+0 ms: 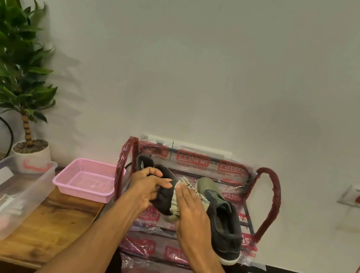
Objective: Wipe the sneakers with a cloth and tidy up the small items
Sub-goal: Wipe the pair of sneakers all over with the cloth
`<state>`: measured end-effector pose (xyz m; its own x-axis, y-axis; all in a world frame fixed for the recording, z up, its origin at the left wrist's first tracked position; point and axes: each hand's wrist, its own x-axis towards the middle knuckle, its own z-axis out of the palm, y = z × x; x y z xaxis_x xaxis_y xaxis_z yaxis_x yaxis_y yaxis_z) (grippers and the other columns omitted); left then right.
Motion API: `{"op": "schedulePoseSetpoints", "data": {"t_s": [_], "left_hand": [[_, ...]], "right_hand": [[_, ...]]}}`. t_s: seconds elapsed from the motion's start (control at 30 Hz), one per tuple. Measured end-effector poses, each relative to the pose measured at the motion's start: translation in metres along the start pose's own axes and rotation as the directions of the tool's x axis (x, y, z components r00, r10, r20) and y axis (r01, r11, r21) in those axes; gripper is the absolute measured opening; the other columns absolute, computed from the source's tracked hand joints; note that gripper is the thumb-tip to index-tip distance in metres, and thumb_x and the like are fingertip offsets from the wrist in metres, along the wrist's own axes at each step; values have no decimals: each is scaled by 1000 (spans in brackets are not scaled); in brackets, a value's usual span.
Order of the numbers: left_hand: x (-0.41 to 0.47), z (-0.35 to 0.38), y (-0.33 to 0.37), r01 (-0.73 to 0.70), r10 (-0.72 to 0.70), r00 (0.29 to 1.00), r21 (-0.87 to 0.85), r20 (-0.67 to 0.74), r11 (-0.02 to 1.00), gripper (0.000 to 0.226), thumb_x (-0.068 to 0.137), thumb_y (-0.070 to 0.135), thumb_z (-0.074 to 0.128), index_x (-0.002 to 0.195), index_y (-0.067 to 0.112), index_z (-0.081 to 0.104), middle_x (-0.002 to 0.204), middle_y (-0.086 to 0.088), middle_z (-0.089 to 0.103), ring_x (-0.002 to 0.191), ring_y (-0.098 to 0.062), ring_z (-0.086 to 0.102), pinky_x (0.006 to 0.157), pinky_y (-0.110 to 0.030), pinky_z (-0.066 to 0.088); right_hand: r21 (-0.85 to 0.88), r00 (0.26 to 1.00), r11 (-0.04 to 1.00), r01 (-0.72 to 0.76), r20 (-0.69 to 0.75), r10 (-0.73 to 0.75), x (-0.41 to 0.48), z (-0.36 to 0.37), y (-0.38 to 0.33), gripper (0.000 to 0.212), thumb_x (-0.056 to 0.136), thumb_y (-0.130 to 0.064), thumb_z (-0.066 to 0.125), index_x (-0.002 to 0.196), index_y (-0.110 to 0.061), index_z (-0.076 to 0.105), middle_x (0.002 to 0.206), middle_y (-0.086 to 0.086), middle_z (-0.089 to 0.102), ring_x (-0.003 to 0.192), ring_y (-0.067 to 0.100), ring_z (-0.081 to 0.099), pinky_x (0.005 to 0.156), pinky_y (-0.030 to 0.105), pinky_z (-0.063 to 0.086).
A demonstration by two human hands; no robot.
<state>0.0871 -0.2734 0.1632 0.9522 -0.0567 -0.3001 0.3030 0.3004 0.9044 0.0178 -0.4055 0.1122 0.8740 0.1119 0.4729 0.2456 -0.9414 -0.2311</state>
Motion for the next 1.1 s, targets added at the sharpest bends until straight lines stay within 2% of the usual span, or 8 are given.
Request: {"op": "schedulePoseSetpoints", "data": {"t_s": [0.2,0.4,0.5,0.63,0.8,0.93,1.0,1.1], "left_hand": [[-1,4,-12,9,-12,999,-56,-37,998,37,69,-23,66,78,11,53,82,-17,72,64,-19,70,44,-24,51],[4,0,-14,-19,12,996,-78,-91,997,39,68,-24,65,69,12,50,87,-19,71,75,-19,72,56,-31,52],[1,-3,-24,13,-18,997,-72,-76,997,39,71,-24,62,67,11,46,83,-19,71,53,-8,66,41,-22,47],[2,-11,-26,20,-26,997,-93,-69,995,39,73,-24,61,66,11,45,73,-14,70,80,-19,70,38,-21,47],[9,-15,-14,3,-11,996,-93,-85,996,41,72,-23,62,64,13,45,89,-20,69,89,-21,70,40,-22,48],[8,-15,-15,-2,-6,996,-91,-86,996,42,72,-23,63,64,14,45,83,-17,69,85,-18,70,40,-21,48],[8,-13,-14,-10,4,996,-70,-93,997,41,70,-22,64,64,14,45,85,-18,71,80,-19,70,42,-23,49],[4,-7,-16,-4,4,998,-6,-62,1000,41,68,-23,64,64,13,46,85,-18,73,75,-21,70,46,-26,51]], "right_hand": [[55,991,990,-130,48,128,21,-12,8,72,77,12,48,145,-11,42,147,7,46,135,23,41,109,32,35],[-55,1000,998,4,-24,-5,-11,6,-4,78,46,9,81,121,-5,66,118,9,68,109,25,65,94,37,53],[-125,998,992,-28,46,34,-4,1,2,64,58,5,77,119,-10,67,116,5,69,106,24,65,90,34,54],[-50,973,980,-193,119,198,11,-12,12,32,83,2,49,108,-17,58,108,4,66,103,28,60,77,38,48],[205,930,909,-362,9,368,17,-21,17,51,86,6,47,129,-17,57,116,6,67,103,30,62,80,41,53],[223,979,957,-188,-36,201,14,-17,-1,46,81,6,50,119,-19,59,114,2,66,108,26,60,87,38,52],[167,994,980,-111,1,113,4,-6,-15,61,75,11,52,131,-14,56,131,5,60,122,24,54,105,33,42],[162,985,972,-171,-6,174,8,-3,-10,69,76,15,49,139,-13,51,140,3,53,131,20,47,108,31,36]]}}
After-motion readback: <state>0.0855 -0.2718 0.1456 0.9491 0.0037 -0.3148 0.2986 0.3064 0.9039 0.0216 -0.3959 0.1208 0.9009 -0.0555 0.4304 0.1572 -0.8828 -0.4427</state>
